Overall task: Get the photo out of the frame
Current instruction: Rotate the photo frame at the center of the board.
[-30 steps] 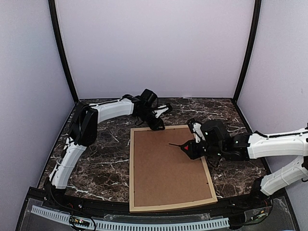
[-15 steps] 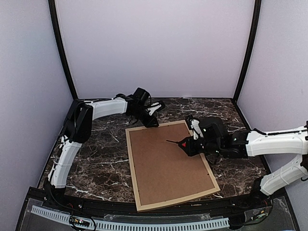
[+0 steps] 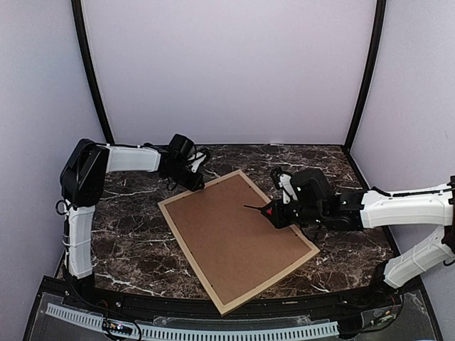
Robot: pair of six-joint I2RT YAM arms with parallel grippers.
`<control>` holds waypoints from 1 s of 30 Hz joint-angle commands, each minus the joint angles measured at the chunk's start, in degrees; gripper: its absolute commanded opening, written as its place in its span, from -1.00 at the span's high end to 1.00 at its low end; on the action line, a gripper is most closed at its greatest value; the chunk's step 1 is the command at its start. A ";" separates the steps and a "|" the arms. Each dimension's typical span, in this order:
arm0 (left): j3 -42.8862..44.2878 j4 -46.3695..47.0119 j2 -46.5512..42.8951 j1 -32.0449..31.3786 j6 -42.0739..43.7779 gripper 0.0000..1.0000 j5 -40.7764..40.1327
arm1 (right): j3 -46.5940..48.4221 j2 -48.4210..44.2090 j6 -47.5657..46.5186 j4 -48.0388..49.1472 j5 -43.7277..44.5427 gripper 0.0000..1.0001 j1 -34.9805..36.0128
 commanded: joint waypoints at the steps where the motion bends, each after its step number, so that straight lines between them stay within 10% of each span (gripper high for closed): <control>1: -11.27 -6.33 -3.39 1.48 -11.03 0.75 -7.64 | 2.26 0.98 -0.79 1.73 0.65 1.00 -0.36; 17: -46.57 9.32 -20.97 -0.56 -34.18 0.70 -1.69 | 2.61 4.60 1.15 2.51 -0.71 1.00 -0.36; 30: -52.17 6.53 -28.43 -10.13 -39.42 0.32 -4.41 | 2.59 5.01 1.04 3.01 0.36 1.00 -0.43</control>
